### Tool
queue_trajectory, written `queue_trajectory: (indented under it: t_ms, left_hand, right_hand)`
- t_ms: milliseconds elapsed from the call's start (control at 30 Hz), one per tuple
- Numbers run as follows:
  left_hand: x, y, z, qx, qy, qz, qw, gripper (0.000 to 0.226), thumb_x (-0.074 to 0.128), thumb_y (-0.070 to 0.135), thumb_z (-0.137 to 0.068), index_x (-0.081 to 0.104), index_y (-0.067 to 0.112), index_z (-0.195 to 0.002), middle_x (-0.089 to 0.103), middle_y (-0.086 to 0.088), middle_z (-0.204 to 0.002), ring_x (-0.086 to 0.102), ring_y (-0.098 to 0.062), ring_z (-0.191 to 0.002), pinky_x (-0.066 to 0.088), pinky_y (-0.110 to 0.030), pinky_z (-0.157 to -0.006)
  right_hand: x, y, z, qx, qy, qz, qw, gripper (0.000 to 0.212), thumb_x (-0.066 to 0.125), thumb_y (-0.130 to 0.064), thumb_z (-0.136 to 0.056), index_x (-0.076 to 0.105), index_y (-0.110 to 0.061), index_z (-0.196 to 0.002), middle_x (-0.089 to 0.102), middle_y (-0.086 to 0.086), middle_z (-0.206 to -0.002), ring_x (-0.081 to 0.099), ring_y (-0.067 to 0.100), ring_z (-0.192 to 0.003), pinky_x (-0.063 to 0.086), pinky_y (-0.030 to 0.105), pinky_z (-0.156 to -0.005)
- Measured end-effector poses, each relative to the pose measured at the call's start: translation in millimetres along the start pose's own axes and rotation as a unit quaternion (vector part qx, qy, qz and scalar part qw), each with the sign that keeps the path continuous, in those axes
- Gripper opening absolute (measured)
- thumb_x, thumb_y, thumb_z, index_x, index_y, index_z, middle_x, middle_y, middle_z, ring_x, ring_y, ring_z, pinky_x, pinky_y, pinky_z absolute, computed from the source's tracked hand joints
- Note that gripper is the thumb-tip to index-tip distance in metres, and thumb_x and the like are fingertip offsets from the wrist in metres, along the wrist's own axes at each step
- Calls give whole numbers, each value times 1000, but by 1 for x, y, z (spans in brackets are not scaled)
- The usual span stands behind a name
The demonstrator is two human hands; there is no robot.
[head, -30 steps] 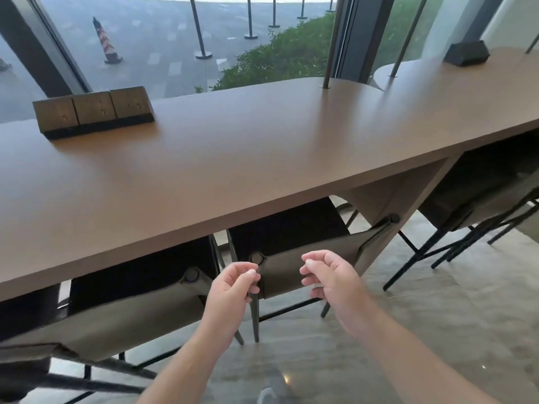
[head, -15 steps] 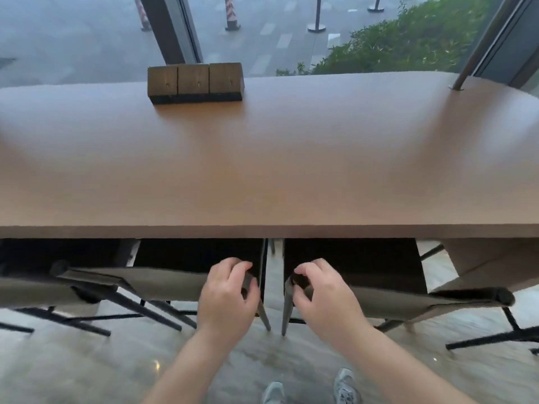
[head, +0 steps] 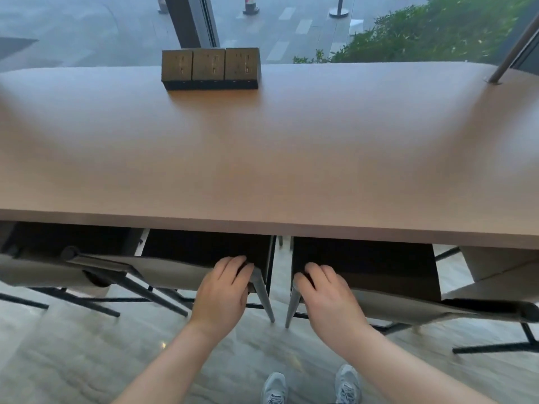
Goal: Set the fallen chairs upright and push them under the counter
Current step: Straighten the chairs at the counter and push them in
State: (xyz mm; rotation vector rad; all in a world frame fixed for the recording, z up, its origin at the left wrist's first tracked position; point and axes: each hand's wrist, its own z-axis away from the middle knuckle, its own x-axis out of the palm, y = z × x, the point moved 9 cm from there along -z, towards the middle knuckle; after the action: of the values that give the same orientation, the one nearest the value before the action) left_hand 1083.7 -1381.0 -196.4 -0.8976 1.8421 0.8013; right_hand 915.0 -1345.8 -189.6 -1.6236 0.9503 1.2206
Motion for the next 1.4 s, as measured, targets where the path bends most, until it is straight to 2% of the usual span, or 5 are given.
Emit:
queue_trajectory:
  t_ms: [267, 467, 1033, 1267, 1400]
  left_hand:
    - [6, -11, 3, 74, 17, 44, 996, 46, 60, -7, -76, 65, 7, -119, 64, -11, -122, 54, -28, -114, 51, -41, -96]
    - [3, -12, 2, 89, 3, 66, 994, 55, 71, -13, -62, 70, 5, -114, 67, -12, -117, 54, -27, -110, 54, -41, -91]
    - [-1, -8, 0, 76, -18, 64, 995, 56, 76, -9, -58, 71, 6, -112, 68, -11, -115, 55, -29, -105, 57, -41, -83]
    - [-5, -3, -3, 58, -10, 51, 997, 46, 81, 1, -63, 72, 8, -107, 68, -9, -110, 60, -29, -102, 54, -40, -83]
    - [-8, 24, -5, 113, 3, 87, 990, 37, 64, 9, -78, 66, 11, -115, 65, -7, -115, 56, -26, -111, 50, -39, -89]
  right_hand:
    - [0, -7, -3, -1, -10, 88, 996, 61, 78, -3, -47, 66, -10, -107, 64, 14, -109, 61, 33, -90, 52, 41, -69]
    - [-1, -7, -2, -1, 0, 92, 996, 60, 79, -1, -47, 67, -9, -105, 64, 14, -108, 60, 32, -82, 54, 41, -62]
    - [5, -9, -16, -9, 7, 118, 993, 58, 79, -2, -45, 68, -12, -101, 65, 10, -107, 59, 31, -83, 54, 40, -61]
    - [1, -13, -8, -4, 16, 118, 993, 60, 80, -6, -53, 68, -13, -112, 65, 10, -115, 61, 30, -91, 53, 38, -68]
    - [-10, -1, 14, 9, 32, 103, 994, 61, 76, -6, -64, 63, -11, -123, 62, 10, -124, 60, 30, -102, 55, 40, -77]
